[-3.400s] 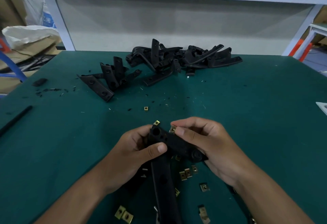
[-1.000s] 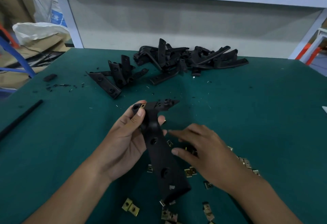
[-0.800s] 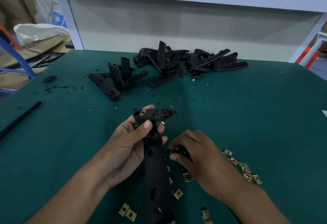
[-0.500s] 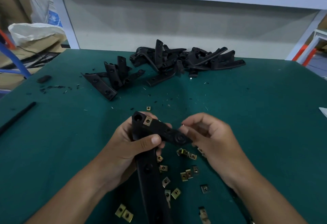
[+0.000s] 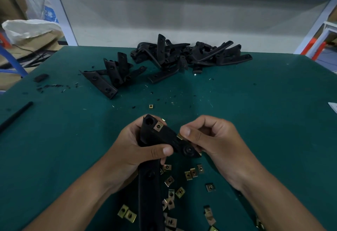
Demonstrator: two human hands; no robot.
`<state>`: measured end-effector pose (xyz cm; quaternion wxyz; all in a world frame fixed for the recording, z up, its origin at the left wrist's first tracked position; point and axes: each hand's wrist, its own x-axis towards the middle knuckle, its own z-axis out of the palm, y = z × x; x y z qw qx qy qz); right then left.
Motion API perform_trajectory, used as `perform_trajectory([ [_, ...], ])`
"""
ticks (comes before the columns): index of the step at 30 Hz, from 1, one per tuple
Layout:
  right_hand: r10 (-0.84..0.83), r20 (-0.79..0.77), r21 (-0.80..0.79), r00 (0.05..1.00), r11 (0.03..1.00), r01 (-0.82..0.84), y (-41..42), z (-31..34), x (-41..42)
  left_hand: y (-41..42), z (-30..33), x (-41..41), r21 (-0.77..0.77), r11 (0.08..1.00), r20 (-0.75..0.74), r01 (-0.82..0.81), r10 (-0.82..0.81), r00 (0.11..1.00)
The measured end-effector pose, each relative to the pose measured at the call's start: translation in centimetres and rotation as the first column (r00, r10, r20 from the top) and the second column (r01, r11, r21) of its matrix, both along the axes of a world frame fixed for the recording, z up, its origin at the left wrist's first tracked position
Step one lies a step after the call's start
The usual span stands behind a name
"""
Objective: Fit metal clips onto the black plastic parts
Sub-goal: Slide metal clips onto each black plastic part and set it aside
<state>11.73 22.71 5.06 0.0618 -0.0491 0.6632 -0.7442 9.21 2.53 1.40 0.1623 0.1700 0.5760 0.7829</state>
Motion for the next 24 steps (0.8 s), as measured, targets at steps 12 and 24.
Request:
perform_trajectory([
  [12, -0.022, -0.012, 0.031, 1.000, 0.999, 0.022, 0.00, -0.01, 0.15, 0.09, 0.18, 0.20, -0.018, 1.000, -0.001, 0.007, -0.007, 1.000],
  [24, -0.011, -0.043, 0.121, 0.999, 0.992, 0.016, 0.24, -0.09, -0.09, -0.29, 0.16, 0.05, 0.020, 1.000, -0.015, 0.019, -0.018, 1.000],
])
